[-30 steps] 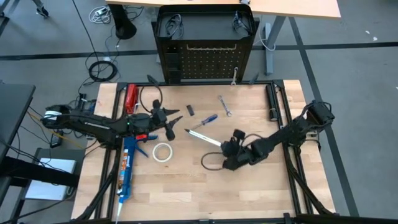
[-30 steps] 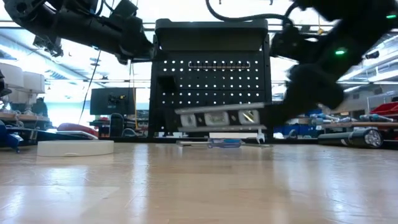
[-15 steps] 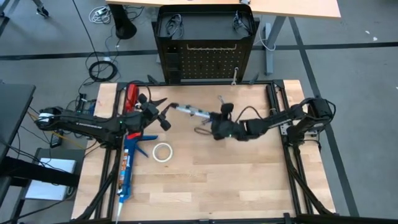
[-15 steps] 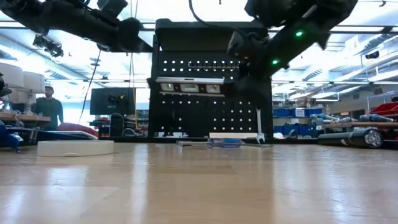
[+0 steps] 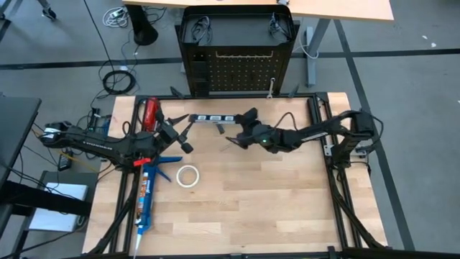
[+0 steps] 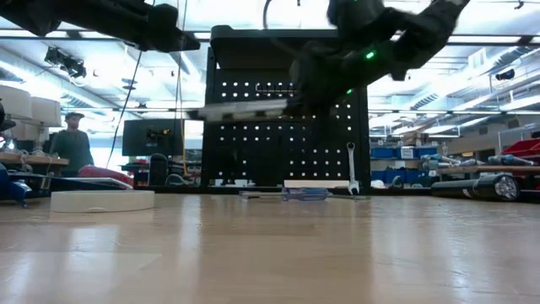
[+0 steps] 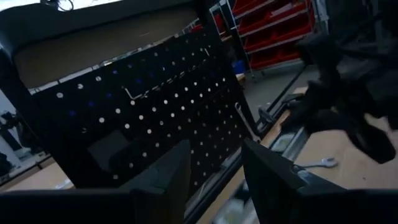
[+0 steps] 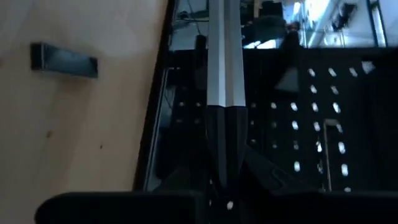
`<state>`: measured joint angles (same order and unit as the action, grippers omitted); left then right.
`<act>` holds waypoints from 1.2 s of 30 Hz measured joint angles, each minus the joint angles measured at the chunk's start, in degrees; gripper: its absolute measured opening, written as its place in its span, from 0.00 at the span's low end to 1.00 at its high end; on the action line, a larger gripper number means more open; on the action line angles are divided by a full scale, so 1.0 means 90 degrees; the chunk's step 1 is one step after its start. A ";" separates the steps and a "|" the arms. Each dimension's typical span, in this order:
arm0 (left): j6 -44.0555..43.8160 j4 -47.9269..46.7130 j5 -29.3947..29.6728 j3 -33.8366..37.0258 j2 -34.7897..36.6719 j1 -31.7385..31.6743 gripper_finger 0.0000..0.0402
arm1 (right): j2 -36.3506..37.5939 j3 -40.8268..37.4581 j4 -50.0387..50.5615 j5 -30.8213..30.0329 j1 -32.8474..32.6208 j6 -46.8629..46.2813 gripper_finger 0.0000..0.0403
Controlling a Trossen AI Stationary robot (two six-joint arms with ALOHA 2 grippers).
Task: Hang tools onto peg board
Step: Put the spirit level onto the black pegboard
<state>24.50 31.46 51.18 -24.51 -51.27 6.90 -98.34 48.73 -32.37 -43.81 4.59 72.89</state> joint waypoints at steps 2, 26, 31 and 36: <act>0.0082 -0.0001 0.0088 0.0000 0.0000 0.0039 0.38 | -0.0448 0.0323 -0.0110 -0.0003 0.0084 0.0299 0.13; 0.1273 0.1124 0.1560 0.0599 0.0003 0.1095 0.38 | -0.2718 0.2297 -0.1779 0.0426 0.1239 0.0984 0.13; 0.2106 0.2367 0.1666 0.1002 0.0166 0.1116 0.38 | -0.2708 0.2295 -0.1766 0.0510 0.1347 0.1019 0.13; 0.2302 0.2919 0.1642 0.1293 0.0420 0.1118 0.38 | -0.2708 0.2295 -0.1784 0.0509 0.1360 0.0874 0.13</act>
<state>45.21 57.72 65.96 -12.87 -47.48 16.96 -122.72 69.38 -48.43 -39.22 16.83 80.75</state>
